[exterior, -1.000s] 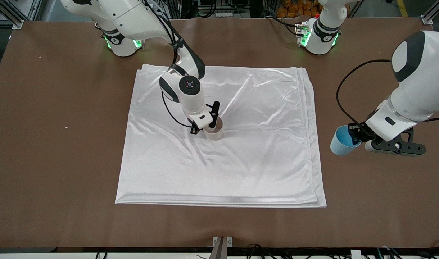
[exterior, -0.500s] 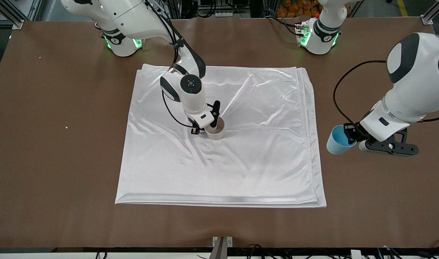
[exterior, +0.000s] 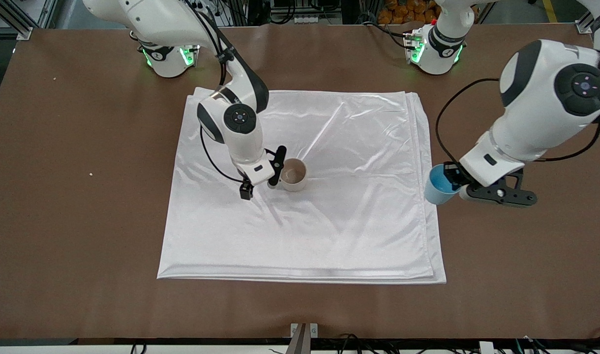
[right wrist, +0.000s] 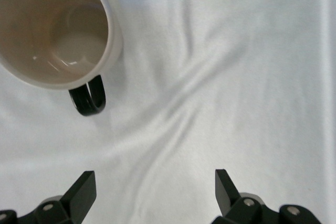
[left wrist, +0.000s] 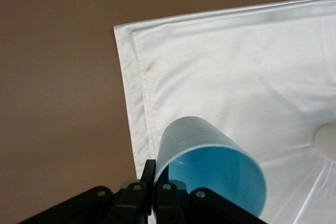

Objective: Place blue cup into white mug on cloth

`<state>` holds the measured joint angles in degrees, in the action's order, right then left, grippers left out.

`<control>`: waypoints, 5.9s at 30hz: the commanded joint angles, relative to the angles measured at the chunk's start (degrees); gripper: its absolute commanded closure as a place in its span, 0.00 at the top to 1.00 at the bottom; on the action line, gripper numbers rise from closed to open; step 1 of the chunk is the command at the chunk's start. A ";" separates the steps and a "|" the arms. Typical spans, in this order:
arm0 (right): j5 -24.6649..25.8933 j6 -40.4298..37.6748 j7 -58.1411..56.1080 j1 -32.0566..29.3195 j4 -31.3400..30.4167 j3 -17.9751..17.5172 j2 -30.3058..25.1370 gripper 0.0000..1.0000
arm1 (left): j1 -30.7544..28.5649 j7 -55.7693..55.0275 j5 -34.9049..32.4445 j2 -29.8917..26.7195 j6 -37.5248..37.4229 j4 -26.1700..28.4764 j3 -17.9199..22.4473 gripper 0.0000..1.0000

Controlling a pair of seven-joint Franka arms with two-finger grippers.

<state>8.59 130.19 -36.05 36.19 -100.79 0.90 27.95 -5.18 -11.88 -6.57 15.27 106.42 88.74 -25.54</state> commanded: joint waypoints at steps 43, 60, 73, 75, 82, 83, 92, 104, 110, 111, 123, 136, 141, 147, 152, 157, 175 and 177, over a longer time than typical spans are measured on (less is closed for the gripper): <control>1.25 -38.24 -3.94 -19.58 14.74 2.26 -20.22 1.00 | 29.79 -40.76 -4.94 16.36 16.27 -0.67 0.93 0.00; -6.66 -38.43 8.35 -28.37 16.68 2.35 -19.69 1.00 | 32.60 -41.73 -6.52 20.49 18.91 -2.08 1.19 0.00; -6.65 -40.19 26.29 -30.38 17.12 3.14 -21.88 1.00 | 34.62 -41.20 -6.52 22.43 19.17 -2.52 4.18 0.00; -6.66 -40.36 26.99 -31.00 17.20 3.23 -23.02 1.00 | 34.62 -41.29 -6.52 22.52 19.61 -2.52 4.18 0.00; -6.13 -42.11 30.07 -32.85 15.89 4.28 -26.71 1.00 | 34.71 -41.29 -6.52 22.96 19.88 -2.78 4.36 0.33; -6.05 -42.64 30.16 -33.20 15.45 4.28 -27.33 1.00 | 34.71 -41.38 -6.52 23.04 19.88 -3.13 4.36 0.57; -5.96 -42.56 34.98 -34.78 10.35 4.11 -31.72 1.00 | 35.41 -40.94 -6.70 21.29 19.26 -5.06 5.85 1.00; -5.96 -42.21 35.70 -43.39 9.73 -3.62 -31.90 1.00 | 31.38 -39.98 -6.70 12.07 14.35 -5.33 8.93 1.00; -6.22 -42.29 35.70 -44.01 10.52 -3.89 -31.03 1.00 | 26.54 -36.38 -6.79 7.32 9.78 -5.24 8.93 1.00; -6.22 -42.38 35.61 -44.01 10.96 -3.89 -30.85 1.00 | 25.75 -35.41 -6.79 6.53 9.25 -5.24 8.93 1.00; -7.19 -42.91 36.13 -42.78 11.58 -3.89 -30.50 1.00 | 14.33 -19.86 -6.00 0.90 3.01 -5.33 8.66 1.00; -6.75 -42.91 37.72 -41.90 11.58 -3.89 -30.41 1.00 | 5.62 -10.45 -5.21 -3.85 -3.67 -5.24 8.58 1.00; -6.75 -42.82 37.72 -41.99 11.67 -3.89 -30.41 1.00 | 2.46 -9.13 -1.79 -4.73 -4.64 -5.24 8.66 1.00; -6.75 -42.91 37.72 -41.99 11.67 -3.89 -30.41 1.00 | 0.52 -5.61 4.55 -6.48 -4.64 -4.36 9.89 1.00; -6.75 -42.91 37.72 -41.99 11.67 -3.81 -30.41 1.00 | 2.36 -5.26 5.08 -8.24 -5.87 -2.61 13.58 1.00; -6.75 -42.91 37.72 -41.90 11.67 -3.89 -30.41 1.00 | 2.37 -4.03 5.16 -9.47 -6.58 -0.67 14.64 1.00; -6.75 -42.91 40.00 -40.76 11.58 -3.89 -30.50 1.00 | 2.19 7.40 5.17 -10.53 -6.75 2.49 16.92 1.00; -6.83 -42.82 40.00 -40.76 11.58 -3.89 -30.50 1.00 | 2.36 7.40 5.17 -10.53 -6.75 2.49 16.92 1.00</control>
<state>2.37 87.51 2.15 -5.26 -89.70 -3.06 -2.58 -3.50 -6.51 -2.67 6.92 99.93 89.34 -9.60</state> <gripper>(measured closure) 0.000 0.000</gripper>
